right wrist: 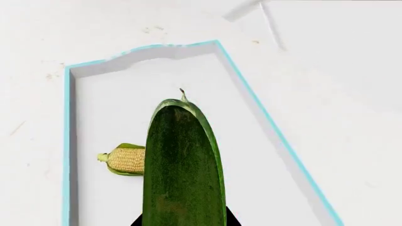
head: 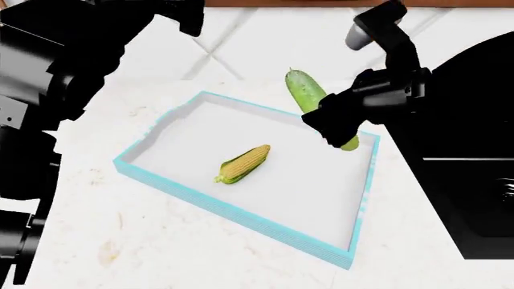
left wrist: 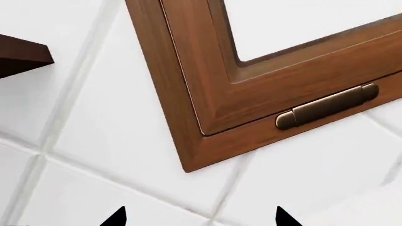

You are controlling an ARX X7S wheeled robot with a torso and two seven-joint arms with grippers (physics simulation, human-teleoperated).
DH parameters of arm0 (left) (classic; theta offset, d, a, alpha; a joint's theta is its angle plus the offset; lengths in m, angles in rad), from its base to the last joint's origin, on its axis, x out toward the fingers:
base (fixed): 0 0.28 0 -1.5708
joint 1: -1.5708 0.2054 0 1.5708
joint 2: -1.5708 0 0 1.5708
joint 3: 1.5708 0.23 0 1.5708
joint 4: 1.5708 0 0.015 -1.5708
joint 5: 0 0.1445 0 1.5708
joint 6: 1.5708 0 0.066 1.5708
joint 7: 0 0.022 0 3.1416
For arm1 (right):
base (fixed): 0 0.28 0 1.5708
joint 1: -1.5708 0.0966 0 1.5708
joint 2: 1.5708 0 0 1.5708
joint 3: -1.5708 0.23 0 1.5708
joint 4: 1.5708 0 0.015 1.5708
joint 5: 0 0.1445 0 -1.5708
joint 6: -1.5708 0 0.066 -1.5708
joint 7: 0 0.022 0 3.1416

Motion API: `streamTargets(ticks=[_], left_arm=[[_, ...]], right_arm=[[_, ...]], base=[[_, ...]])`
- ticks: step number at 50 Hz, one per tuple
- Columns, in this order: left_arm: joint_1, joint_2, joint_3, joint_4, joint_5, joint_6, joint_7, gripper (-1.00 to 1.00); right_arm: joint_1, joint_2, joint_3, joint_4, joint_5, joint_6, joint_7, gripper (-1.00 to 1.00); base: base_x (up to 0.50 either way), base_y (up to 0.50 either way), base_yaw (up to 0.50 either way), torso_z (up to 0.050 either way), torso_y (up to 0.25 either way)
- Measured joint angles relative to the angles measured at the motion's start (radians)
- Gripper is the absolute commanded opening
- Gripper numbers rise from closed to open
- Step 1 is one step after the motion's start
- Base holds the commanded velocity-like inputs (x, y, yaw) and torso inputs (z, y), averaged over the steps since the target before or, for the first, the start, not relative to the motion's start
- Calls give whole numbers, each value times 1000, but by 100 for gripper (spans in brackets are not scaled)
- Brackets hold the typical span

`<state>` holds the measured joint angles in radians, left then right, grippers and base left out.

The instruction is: Pick up the fruits and vegetables and place them in the sink. Turn on the sink faucet to wash them. Then turn the sink off and put them in the tray.

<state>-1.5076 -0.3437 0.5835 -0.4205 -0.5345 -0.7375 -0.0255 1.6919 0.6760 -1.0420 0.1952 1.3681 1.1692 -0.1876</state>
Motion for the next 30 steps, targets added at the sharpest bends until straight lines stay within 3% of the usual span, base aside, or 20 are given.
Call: streamTargets(ticks=[7,8,21,30], left_arm=[[29,-13,-62,81,-37,-9,-70,100],[32,-15,-69,92,-43,-12,-77,100],[34,-20,-105,159,-85,-44,-108,100],[9,-20,-105,177,-98,-63,-105,100]], right_arm=[[-28,-45,-60,60,-47,-4,-68,-100],[-33,-50,-67,65,-53,-5,-75,100],[-23,-73,-101,99,-92,1,-116,100],[50,-68,-43,83,-98,-34,-68,100]], base=[[0,0,0,0,0],[0,0,0,0,0],[0,0,0,0,0],[0,0,0,0,0]])
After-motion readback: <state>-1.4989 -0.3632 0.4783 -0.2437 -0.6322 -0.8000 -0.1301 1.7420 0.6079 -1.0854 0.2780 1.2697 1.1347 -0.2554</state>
